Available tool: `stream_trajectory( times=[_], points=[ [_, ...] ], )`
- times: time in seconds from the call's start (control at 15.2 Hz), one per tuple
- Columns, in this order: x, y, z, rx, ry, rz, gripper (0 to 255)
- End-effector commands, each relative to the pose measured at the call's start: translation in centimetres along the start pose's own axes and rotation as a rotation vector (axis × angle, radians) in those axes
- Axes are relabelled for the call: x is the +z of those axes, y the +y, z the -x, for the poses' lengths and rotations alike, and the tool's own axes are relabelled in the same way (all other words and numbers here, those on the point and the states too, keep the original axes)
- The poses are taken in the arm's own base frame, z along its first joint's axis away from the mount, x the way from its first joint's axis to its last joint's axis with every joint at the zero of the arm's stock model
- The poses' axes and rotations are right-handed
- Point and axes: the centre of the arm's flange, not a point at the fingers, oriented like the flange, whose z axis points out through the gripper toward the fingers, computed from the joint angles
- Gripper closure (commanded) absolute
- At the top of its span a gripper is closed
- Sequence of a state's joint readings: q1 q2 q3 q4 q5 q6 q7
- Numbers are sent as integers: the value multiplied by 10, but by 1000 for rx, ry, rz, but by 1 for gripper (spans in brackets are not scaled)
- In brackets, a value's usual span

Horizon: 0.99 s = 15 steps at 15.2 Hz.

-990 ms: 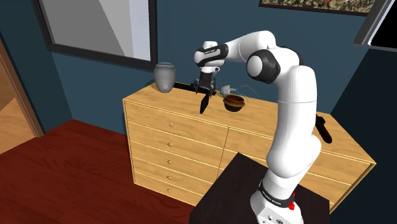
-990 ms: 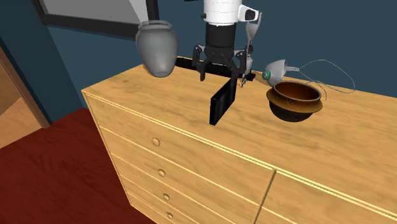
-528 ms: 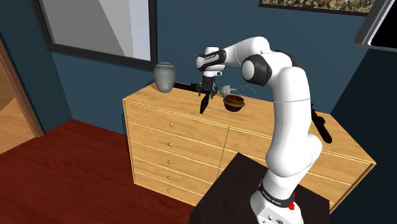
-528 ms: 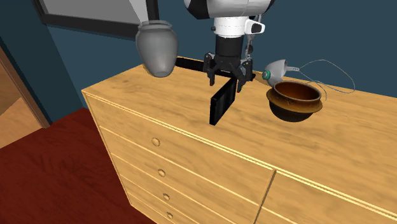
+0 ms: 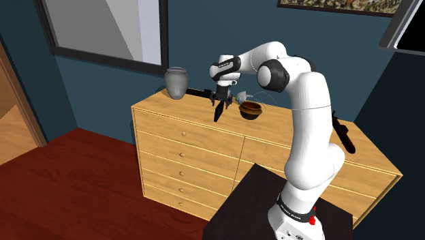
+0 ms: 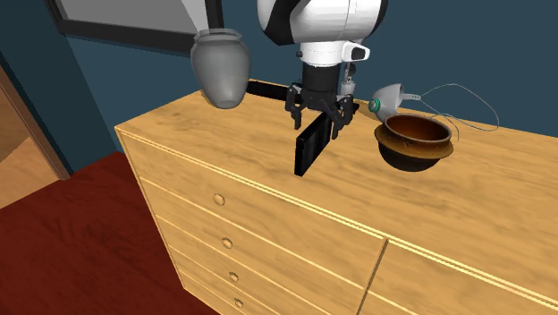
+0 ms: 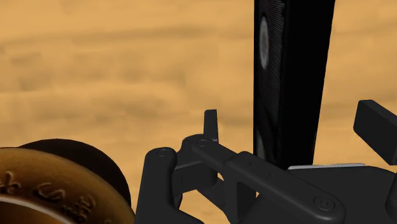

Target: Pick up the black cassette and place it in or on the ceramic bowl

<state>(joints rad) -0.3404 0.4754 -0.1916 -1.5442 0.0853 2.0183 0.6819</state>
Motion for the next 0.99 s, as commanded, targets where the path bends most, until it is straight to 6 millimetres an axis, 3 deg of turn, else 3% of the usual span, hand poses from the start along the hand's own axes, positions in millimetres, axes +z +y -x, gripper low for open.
stream_trajectory(
  times=[0.0, 0.13, 0.2, 0.79, 0.92],
  points=[
    [0, 0, 0, 0, 0, 0, 0],
    [0, 0, 0, 0, 0, 0, 0],
    [0, 0, 0, 0, 0, 0, 255],
    [0, 0, 0, 0, 0, 0, 255],
    [-10, 0, 0, 0, 0, 0, 255]
  ],
)
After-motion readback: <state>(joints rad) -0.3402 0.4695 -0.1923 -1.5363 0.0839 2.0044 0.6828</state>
